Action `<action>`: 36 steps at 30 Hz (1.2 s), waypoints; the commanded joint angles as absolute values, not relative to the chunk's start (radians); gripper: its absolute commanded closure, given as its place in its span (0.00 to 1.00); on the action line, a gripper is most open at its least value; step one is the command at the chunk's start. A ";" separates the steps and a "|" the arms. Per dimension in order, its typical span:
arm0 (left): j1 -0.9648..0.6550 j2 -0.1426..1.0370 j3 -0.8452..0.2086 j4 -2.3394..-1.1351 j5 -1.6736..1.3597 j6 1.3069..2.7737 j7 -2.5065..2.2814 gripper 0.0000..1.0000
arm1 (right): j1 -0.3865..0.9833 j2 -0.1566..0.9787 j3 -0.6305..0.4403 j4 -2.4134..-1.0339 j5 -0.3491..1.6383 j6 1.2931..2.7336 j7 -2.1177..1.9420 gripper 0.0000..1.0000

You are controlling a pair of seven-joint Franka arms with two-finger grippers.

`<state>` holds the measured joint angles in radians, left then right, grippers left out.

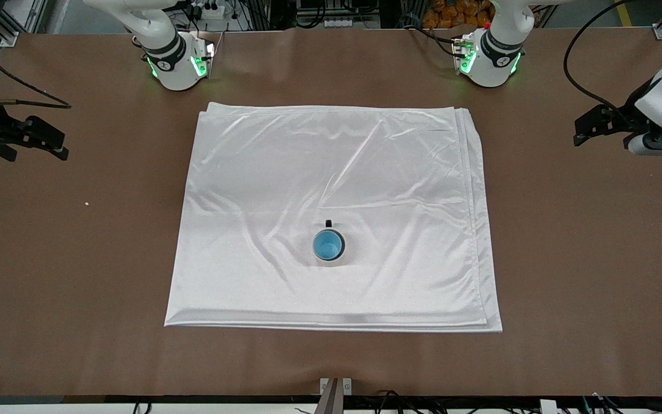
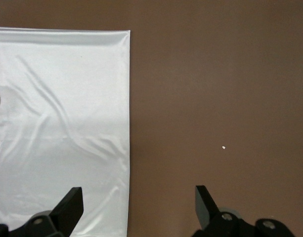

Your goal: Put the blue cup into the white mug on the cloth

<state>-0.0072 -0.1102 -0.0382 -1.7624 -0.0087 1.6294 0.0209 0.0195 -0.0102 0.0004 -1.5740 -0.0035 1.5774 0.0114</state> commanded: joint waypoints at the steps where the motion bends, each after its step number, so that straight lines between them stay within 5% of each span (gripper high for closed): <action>1: 0.003 -0.130 -0.041 -1.753 -0.025 1.609 0.034 0.00 | 0.017 -0.028 0.005 -1.575 0.006 1.562 0.017 0.00; 36: 0.000 -0.146 -0.043 -1.743 -0.023 1.606 0.029 0.00 | 0.018 -0.028 0.006 -1.575 0.014 1.549 0.015 0.00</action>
<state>-0.0059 -0.1359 -0.0378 -1.7511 -0.0087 1.6255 0.0209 0.0212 -0.0108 0.0023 -1.5740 -0.0012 1.5649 0.0114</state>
